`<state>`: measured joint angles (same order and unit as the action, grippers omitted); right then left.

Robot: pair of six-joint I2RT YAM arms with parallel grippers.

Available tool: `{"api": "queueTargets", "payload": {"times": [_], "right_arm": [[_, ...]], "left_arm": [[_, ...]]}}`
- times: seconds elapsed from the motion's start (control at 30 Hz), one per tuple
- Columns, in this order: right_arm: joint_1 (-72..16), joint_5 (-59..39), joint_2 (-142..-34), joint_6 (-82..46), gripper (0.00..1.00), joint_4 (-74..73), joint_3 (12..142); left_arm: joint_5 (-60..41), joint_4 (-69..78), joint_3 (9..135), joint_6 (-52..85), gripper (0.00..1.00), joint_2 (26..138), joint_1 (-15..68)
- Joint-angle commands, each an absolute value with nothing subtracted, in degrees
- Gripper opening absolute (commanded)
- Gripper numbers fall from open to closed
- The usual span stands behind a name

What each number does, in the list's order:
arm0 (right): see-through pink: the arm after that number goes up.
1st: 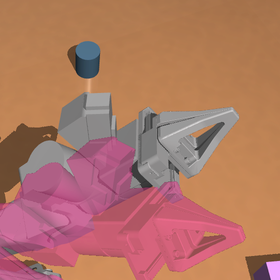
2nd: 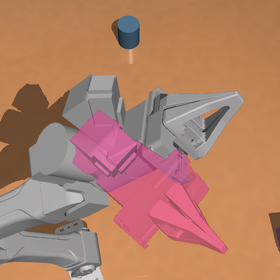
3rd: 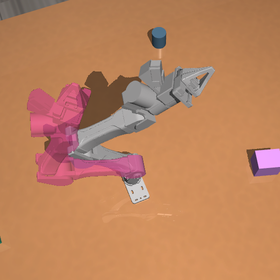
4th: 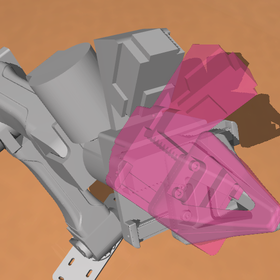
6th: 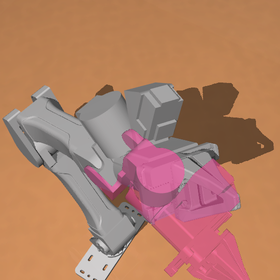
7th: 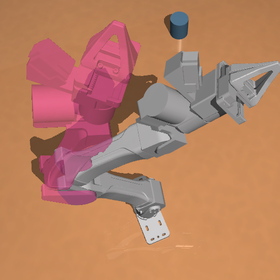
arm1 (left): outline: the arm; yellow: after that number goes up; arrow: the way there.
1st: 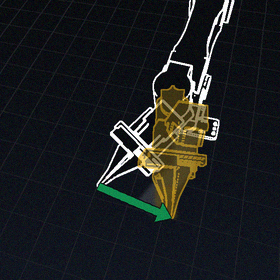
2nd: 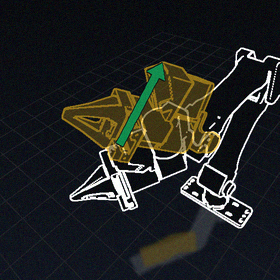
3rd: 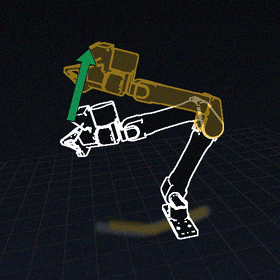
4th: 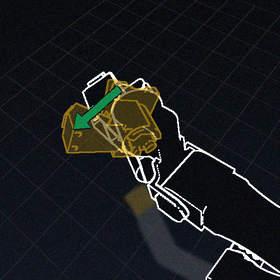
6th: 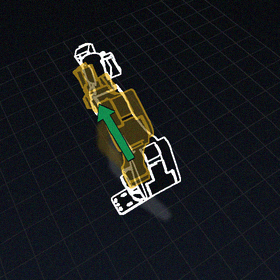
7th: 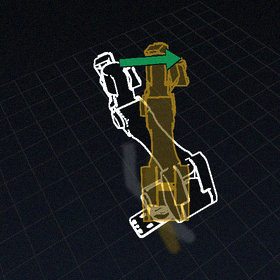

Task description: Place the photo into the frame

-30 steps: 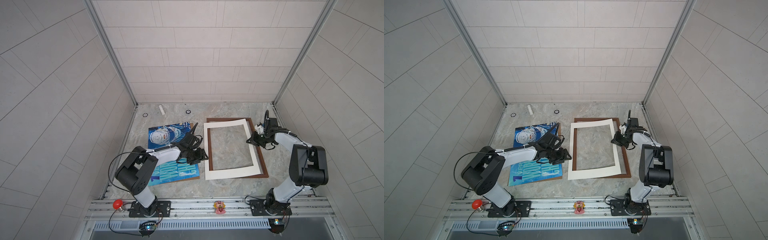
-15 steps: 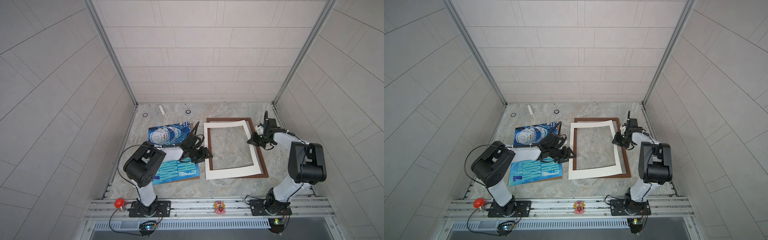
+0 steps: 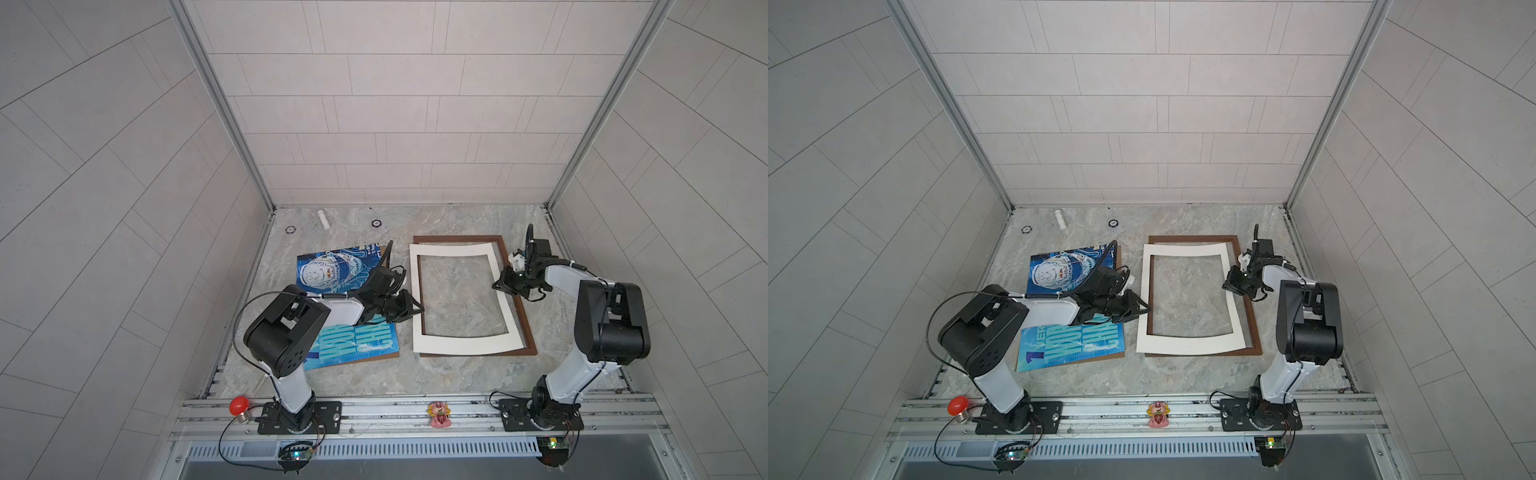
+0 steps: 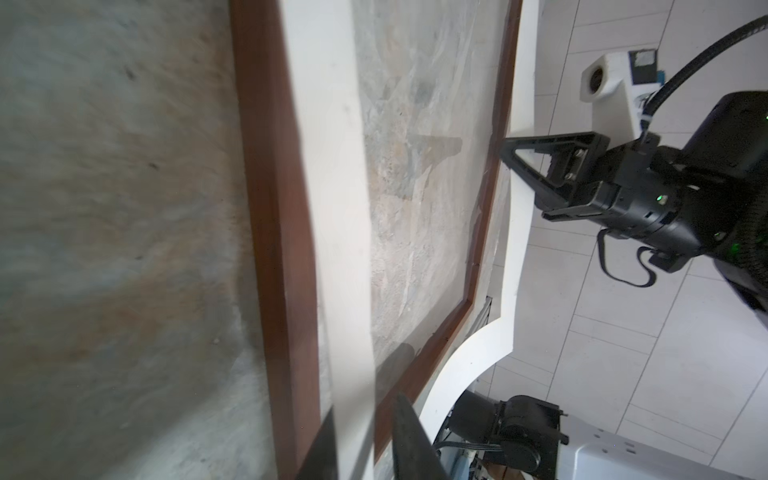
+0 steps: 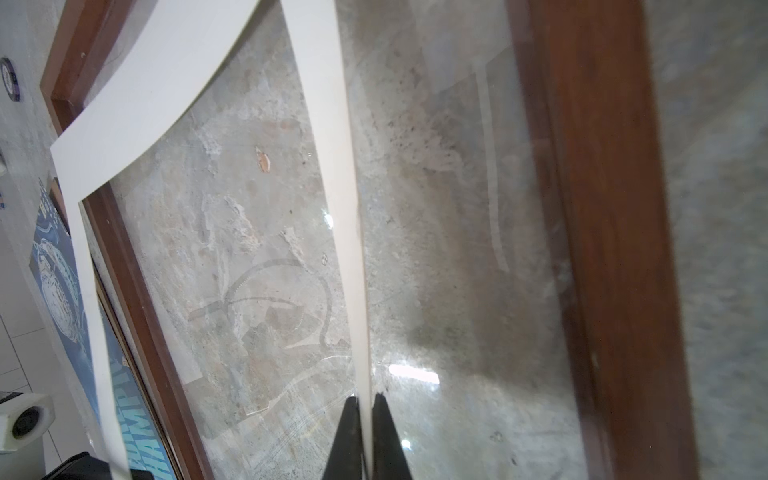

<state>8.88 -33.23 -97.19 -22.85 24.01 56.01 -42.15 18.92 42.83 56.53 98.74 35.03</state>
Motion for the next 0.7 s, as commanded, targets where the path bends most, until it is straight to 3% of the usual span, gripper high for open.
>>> {"api": "queueTargets", "payload": {"times": [0.0, 0.1, 0.2, 0.33, 0.5, 0.67], "right_arm": [[8.57, -33.18, -96.25, -22.51, 0.19, 25.93, 56.34], [8.53, -32.75, -94.59, -22.63, 0.45, 26.39, 56.42], [8.55, -30.02, -92.51, -22.29, 0.65, 27.91, 56.79], [8.61, -23.59, -88.13, -21.93, 0.74, 28.78, 55.42], [10.19, -17.83, -81.83, -23.05, 0.79, 28.89, 52.21], [15.26, -18.43, -79.33, -26.19, 0.82, 25.93, 47.56]], "left_arm": [[-41.13, 21.79, 44.03, 58.28, 0.18, 96.04, 35.46], [-37.85, 18.3, 45.19, 58.36, 0.09, 94.55, 35.97], [-34.34, 15.12, 46.51, 57.61, 0.05, 93.96, 36.68], [-32.93, 15.7, 48.19, 58.01, 0.04, 95.76, 37.17], [-30.57, 18.86, 48.55, 58.89, 0.04, 98.01, 37.59], [-27.65, 23.18, 47.1, 59.66, 0.03, 99.08, 38.5]]}}
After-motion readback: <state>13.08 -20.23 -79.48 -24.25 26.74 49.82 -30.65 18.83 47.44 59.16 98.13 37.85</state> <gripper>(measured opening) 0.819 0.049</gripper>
